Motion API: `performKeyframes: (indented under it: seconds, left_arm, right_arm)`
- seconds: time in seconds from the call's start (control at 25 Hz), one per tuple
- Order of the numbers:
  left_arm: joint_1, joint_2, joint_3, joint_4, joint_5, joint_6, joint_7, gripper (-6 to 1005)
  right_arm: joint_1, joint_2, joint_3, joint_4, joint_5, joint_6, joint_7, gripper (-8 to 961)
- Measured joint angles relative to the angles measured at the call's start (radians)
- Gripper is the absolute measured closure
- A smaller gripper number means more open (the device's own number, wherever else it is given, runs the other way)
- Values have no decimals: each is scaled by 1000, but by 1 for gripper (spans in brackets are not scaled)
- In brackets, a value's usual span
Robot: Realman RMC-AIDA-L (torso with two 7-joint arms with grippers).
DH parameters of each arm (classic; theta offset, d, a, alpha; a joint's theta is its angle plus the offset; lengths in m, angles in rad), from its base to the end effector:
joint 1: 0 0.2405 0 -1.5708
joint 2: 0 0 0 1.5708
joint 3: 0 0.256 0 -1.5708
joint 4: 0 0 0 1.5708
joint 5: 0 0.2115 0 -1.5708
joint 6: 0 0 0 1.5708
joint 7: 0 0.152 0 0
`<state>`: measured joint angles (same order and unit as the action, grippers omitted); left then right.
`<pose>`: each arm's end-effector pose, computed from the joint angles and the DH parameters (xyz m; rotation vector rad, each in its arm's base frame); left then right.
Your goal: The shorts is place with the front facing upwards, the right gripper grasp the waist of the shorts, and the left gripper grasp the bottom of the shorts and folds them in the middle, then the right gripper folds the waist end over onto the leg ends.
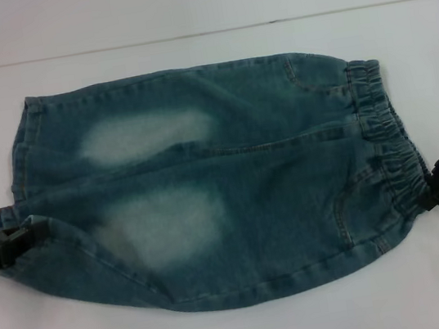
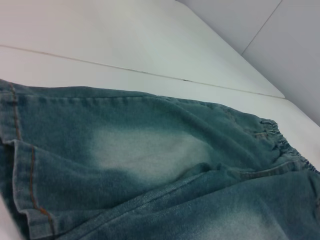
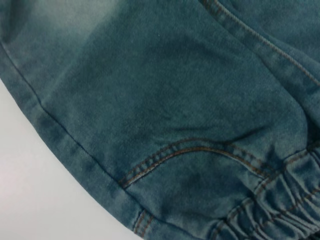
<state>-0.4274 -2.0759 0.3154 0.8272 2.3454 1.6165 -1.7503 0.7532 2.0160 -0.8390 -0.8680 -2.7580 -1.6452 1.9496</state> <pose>-0.3416 0.2958 0.0478 -2.3650 -1.2846 -0.5338 0.2667 0.3651 0.0276 -2.8113 0.9142 -0.5301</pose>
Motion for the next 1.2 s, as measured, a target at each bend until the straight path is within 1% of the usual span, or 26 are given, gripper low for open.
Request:
performKeyframes:
  seconds: [0.16, 0.28, 0.44, 0.52, 0.6, 0.72, 0.84, 1.04, 1.16, 1.2]
  left_arm:
    - [-1, 0, -3, -2, 0, 0, 0, 969]
    - [-2, 1, -3, -2, 0, 0, -2, 969]
    - [-2, 3, -6, -2, 0, 5, -9, 970]
    - [0, 6, -4, 0, 5, 27, -15, 969]
    - [2, 9, -2, 6, 20, 79, -25, 969]
    - [12, 16, -24, 22, 29, 174, -31, 968]
    - [22, 32, -49, 43, 36, 229, -37, 968]
    - [25, 49, -62, 77, 50, 263, -69, 966]
    - [3, 61, -93, 80, 48, 253, -90, 966]
    - [-6, 64, -103, 78, 45, 245, -96, 966]
  right_arm:
    - [-2, -1, 2, 0, 0, 6, 0, 616]
    - [-5, -2, 4, 1, 0, 13, -1, 849]
    - [-18, -1, 10, 0, 1, 15, -7, 874]
    - [-30, -2, 14, -1, 8, 11, -10, 886]
    - [-53, -8, 28, -6, 25, -8, -22, 898]
    - [-95, -24, 81, -21, 50, -57, -60, 917]
    - [-123, -37, 144, -30, 58, -108, -99, 910]
    - [-158, -58, 257, -29, 61, -165, -181, 899]
    - [-163, -72, 354, -8, 68, -200, -233, 893]
    - [-166, -95, 423, 50, 101, -214, -258, 890]
